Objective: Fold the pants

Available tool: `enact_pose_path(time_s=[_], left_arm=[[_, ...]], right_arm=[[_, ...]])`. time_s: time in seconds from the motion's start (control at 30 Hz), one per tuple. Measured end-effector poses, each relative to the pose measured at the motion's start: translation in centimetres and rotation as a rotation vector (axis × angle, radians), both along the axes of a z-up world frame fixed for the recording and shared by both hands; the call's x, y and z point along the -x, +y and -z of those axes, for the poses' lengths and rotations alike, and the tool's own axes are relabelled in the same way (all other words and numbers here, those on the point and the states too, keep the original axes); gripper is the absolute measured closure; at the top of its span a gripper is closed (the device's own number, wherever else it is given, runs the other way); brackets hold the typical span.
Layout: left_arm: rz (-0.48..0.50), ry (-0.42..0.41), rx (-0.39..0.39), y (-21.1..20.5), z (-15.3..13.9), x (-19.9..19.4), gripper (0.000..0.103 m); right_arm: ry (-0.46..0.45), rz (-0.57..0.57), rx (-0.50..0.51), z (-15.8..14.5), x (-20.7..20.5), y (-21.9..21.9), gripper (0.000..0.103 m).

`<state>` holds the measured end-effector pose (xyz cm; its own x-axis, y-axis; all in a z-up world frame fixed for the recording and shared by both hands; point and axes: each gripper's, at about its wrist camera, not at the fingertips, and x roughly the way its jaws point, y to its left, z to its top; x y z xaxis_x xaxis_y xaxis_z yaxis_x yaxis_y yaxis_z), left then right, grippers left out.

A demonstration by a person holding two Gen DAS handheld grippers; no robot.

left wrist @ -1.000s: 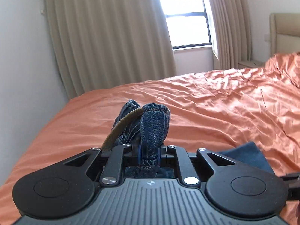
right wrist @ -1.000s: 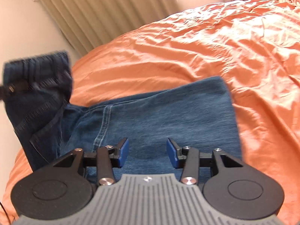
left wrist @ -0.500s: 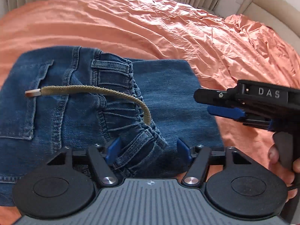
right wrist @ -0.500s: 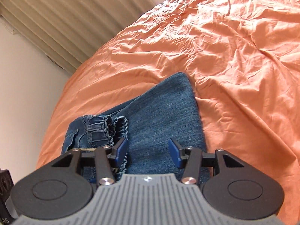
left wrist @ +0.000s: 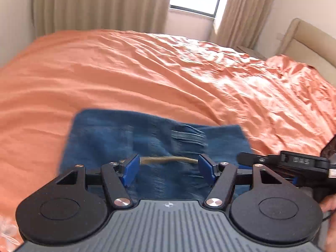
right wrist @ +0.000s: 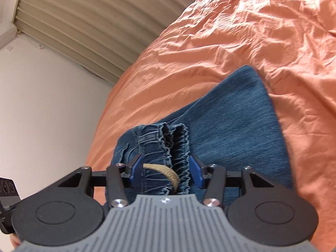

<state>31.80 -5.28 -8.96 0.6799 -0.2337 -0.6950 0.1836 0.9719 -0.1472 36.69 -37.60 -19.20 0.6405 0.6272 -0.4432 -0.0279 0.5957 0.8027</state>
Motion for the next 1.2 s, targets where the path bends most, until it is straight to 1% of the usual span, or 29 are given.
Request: enact_pose_path(time_s=[0.03,0.13,0.23,0.43,0.47,0.5,0.57,0.6,0.63,0.7,0.77,0.8,0.87,1.0,1.1,1.17,1.2], left_arm=[[-0.016,-0.005,-0.006,0.8,0.1,-0.4,0.03],[-0.048,-0.001,0.009,3.3,0.8,-1.5,0.031],[-0.069,0.002,0.029,5.4,1.7,-2.6,0.031],[-0.115,0.025,0.099,8.9,3.3,-4.4,0.032],[-0.119,0.035,0.106,9.3,3.6,-4.7,0.032],[-0.123,0.04,0.111,9.7,3.8,-4.9,0.033],[-0.126,0.052,0.118,10.2,4.1,-5.0,0.033],[-0.131,0.058,0.122,10.5,4.2,-5.0,0.033],[-0.133,0.063,0.127,10.7,4.3,-5.1,0.033],[-0.139,0.069,0.133,10.9,4.2,-5.0,0.033],[-0.146,0.064,0.131,11.0,4.0,-4.8,0.034],[-0.149,0.059,0.129,11.1,3.8,-4.7,0.034],[-0.152,0.048,0.121,11.1,3.5,-4.3,0.037],[-0.159,0.028,0.116,10.8,2.6,-3.6,0.039],[-0.143,0.015,0.102,10.1,2.0,-3.2,0.04],[-0.13,0.009,0.091,9.4,1.7,-3.0,0.04],[-0.123,0.01,0.088,9.0,1.7,-3.0,0.04]], right_arm=[[0.0,-0.002,-0.011,0.2,-0.4,0.4,0.057],[0.002,0.002,-0.032,0.9,-1.6,1.6,0.057],[0.015,0.017,-0.008,1.3,-2.8,2.4,0.057],[0.072,0.045,-0.043,3.4,-5.1,2.9,0.057],[0.078,0.049,-0.051,3.9,-5.4,3.0,0.058],[0.084,0.055,-0.08,4.4,-5.7,3.1,0.061],[0.096,0.059,-0.142,5.2,-6.3,3.2,0.062],[0.1,0.057,-0.159,5.4,-6.7,3.4,0.066],[0.102,0.06,-0.166,5.6,-7.0,3.5,0.068],[0.096,0.059,-0.16,5.6,-7.2,3.8,0.082],[0.054,0.053,-0.128,4.5,-6.9,4.0,0.089],[0.027,0.041,-0.109,3.5,-6.7,4.1,0.09],[-0.048,0.02,-0.081,0.9,-5.9,4.0,0.091],[-0.175,0.0,-0.046,-4.2,-4.1,3.2,0.092],[-0.235,0.047,-0.045,-6.8,-2.9,0.9,0.092],[-0.252,0.089,-0.036,-7.6,-2.2,-1.0,0.092],[-0.246,0.112,-0.014,-7.7,-2.2,-1.8,0.092]])
